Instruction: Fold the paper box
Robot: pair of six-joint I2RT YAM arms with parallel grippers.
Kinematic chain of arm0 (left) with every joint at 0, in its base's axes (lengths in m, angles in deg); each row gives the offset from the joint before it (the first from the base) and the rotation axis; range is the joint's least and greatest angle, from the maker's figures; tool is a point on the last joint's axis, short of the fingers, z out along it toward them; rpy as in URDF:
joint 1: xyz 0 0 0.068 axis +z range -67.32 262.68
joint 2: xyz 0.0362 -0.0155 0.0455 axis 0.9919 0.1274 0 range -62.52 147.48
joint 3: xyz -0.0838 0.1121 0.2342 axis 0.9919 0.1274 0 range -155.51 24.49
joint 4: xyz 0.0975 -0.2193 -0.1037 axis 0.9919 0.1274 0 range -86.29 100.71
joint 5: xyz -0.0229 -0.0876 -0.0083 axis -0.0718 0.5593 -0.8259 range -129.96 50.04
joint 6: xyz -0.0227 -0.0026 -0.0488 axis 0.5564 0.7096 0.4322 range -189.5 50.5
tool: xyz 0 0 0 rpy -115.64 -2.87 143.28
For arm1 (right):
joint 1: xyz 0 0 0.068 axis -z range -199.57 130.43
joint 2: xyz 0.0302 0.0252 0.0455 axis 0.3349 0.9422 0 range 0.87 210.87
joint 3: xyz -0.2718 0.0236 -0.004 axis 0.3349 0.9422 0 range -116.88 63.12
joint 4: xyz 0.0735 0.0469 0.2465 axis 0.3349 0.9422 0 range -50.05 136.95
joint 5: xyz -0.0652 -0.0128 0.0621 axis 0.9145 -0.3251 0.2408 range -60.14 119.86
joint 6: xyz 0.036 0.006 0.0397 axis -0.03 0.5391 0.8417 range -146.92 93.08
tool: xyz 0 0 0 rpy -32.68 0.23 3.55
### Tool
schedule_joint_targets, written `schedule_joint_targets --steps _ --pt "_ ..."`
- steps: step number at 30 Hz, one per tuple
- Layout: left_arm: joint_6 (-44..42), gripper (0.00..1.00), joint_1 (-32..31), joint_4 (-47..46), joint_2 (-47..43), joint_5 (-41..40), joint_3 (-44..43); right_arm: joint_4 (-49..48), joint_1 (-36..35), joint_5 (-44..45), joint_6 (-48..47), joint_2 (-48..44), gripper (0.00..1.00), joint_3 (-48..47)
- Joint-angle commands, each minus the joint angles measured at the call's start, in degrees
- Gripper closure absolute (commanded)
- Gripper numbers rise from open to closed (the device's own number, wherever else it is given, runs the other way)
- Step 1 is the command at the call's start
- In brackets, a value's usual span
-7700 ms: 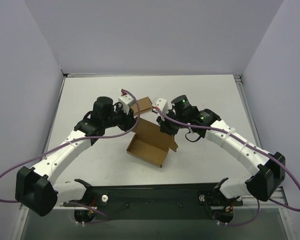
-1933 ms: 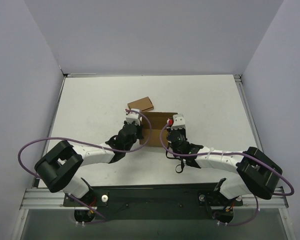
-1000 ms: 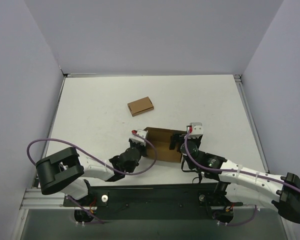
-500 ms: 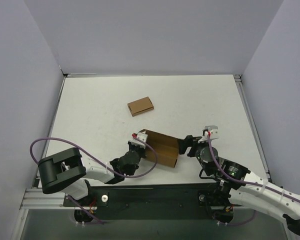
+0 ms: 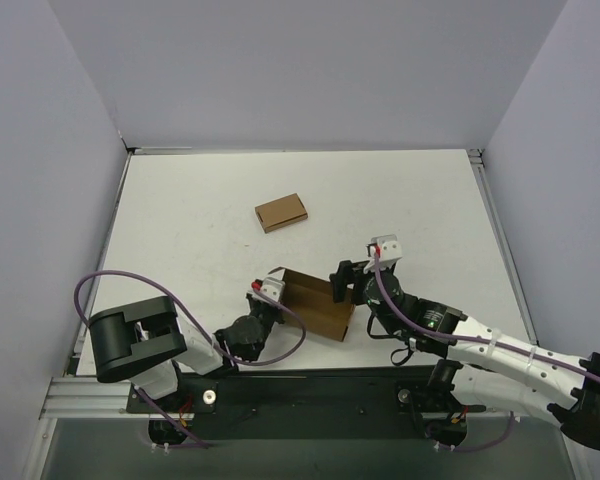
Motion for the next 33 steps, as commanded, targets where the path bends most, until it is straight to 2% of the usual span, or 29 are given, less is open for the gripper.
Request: schedule_joint_targets --steps 1,7,13,14,22,26,33 --pt "-0.1 1.0 -0.4 -2.0 1.0 -0.1 2.4 -4.5 -0.3 -3.5 -1.6 2.1 0.29 -1.5" --pt "1.2 1.0 -0.5 -1.1 -1.4 1.2 4.2 -3.0 -0.6 -2.7 2.9 1.5 0.33 1.2" --pt "4.7 0.75 -0.6 11.4 -11.0 4.9 4.6 -1.5 -1.9 -0.1 7.3 0.3 0.36 4.3" --pt "4.9 0.69 -0.6 12.9 -12.3 6.4 4.7 -1.4 -2.1 0.3 7.6 0.4 0.38 4.6" --pt "7.8 0.48 -0.6 31.2 -28.3 14.7 5.3 -0.2 -4.7 4.3 9.3 1.6 0.4 5.4" --pt "10.3 0.41 -0.6 40.5 -35.9 17.7 5.0 0.3 -5.8 5.3 9.9 2.2 0.41 5.0" --pt "14.4 0.41 -0.5 60.3 -55.9 23.1 3.2 1.4 -7.4 7.1 10.2 2.3 0.41 4.7"
